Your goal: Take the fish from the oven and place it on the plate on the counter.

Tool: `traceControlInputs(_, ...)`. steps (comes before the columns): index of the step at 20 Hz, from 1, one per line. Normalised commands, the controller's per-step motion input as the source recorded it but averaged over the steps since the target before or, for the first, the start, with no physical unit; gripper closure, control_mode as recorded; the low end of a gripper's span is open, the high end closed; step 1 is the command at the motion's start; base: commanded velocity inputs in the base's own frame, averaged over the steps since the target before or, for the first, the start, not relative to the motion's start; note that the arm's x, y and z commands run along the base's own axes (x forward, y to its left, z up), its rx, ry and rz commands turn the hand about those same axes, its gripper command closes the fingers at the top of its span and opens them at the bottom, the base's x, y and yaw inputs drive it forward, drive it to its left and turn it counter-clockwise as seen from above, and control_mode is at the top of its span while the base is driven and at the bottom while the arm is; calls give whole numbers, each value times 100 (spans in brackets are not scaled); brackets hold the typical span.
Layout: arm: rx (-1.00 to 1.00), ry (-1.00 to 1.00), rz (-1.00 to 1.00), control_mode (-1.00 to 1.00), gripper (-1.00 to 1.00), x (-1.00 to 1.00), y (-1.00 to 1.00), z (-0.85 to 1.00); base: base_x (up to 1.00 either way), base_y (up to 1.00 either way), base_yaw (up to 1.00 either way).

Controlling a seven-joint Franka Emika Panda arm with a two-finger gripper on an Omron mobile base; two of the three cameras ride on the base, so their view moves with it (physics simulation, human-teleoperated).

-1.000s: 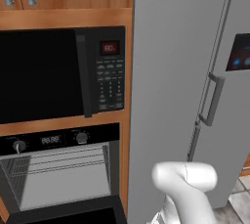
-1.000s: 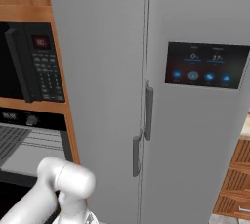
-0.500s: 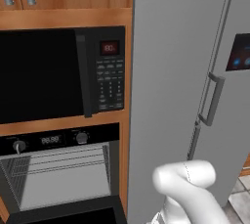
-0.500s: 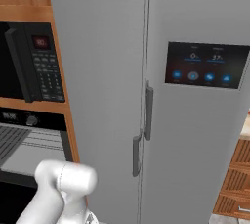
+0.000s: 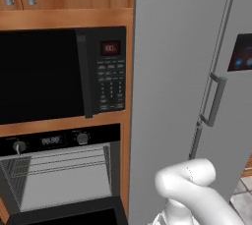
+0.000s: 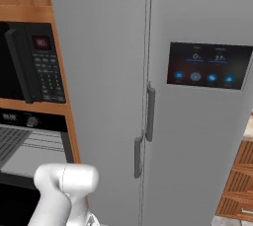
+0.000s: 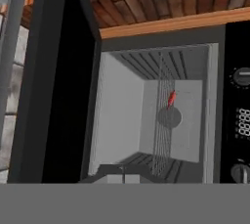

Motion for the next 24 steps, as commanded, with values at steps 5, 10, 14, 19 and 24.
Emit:
traceControlInputs(5, 2, -37, 0, -100, 100, 0, 0, 91, 0, 0, 0)
traceControlInputs(10, 0, -8, 0, -100, 100, 37, -11, 27, 0, 0, 0)
traceControlInputs(14, 0, 8, -1, -100, 100, 94, -6, -25, 0, 0, 0)
traceControlInputs(19, 0, 0, -5, -100, 100, 100, 0, -12, 0, 0, 0)
traceControlInputs(24, 0, 1, -7, -100, 100, 100, 0, -4, 0, 0, 0)
